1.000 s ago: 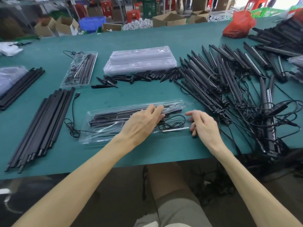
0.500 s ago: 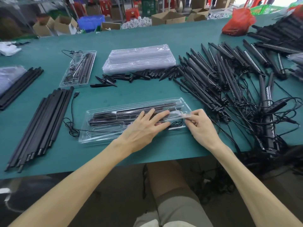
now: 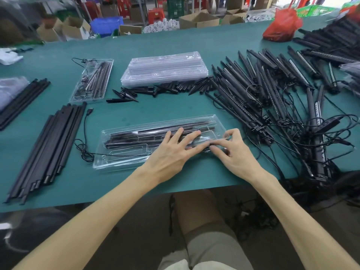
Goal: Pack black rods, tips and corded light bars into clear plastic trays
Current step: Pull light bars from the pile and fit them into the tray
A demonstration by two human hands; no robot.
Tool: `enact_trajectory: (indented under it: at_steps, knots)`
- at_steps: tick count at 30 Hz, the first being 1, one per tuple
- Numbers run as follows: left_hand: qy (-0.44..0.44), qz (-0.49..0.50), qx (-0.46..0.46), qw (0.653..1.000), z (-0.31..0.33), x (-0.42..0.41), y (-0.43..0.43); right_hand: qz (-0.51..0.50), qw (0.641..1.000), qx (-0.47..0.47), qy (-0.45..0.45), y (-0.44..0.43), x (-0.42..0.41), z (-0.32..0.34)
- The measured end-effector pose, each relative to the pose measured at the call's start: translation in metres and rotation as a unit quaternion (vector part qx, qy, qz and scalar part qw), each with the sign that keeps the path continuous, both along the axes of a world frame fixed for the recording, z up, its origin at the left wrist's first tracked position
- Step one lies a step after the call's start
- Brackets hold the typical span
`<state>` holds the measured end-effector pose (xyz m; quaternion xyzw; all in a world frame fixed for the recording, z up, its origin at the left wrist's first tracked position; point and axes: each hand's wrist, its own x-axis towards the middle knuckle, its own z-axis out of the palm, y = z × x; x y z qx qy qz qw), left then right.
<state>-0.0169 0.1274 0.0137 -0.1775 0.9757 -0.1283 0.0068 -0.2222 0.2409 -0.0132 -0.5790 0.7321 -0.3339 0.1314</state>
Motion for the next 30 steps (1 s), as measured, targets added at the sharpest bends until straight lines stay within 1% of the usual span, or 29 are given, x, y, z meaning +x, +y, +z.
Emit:
enact_trajectory:
  at_steps: [4,9,16,17,20,24,28,30]
  knots:
    - [-0.005,-0.017,0.011,1.000,0.002,0.002,-0.002,0.014,1.000,0.002,0.019,0.002,-0.002,0.000]
    - [0.035,0.026,0.028,0.999,-0.006,-0.003,0.008,0.009,1.000,-0.015,0.019,0.003,0.000,0.002]
    - [0.063,0.026,0.004,0.998,-0.010,-0.006,0.008,-0.008,0.998,-0.059,-0.016,0.011,-0.002,0.000]
    - [0.065,0.026,0.003,0.998,-0.010,-0.006,0.008,-0.019,0.997,-0.068,-0.034,0.010,-0.002,0.000]
    - [0.075,0.026,0.002,0.997,-0.013,-0.006,0.008,-0.047,0.984,-0.102,-0.138,0.008,0.001,0.004]
    - [0.077,0.027,-0.002,0.997,-0.016,-0.005,0.008,-0.076,0.968,-0.137,-0.198,0.010,0.002,0.005]
    - [0.080,0.023,-0.005,0.996,-0.019,-0.004,0.007,-0.119,0.949,-0.121,-0.266,0.006,-0.003,0.006]
    - [0.080,0.023,-0.008,0.997,-0.020,-0.004,0.006,-0.134,0.945,-0.091,-0.285,0.001,-0.007,0.008]
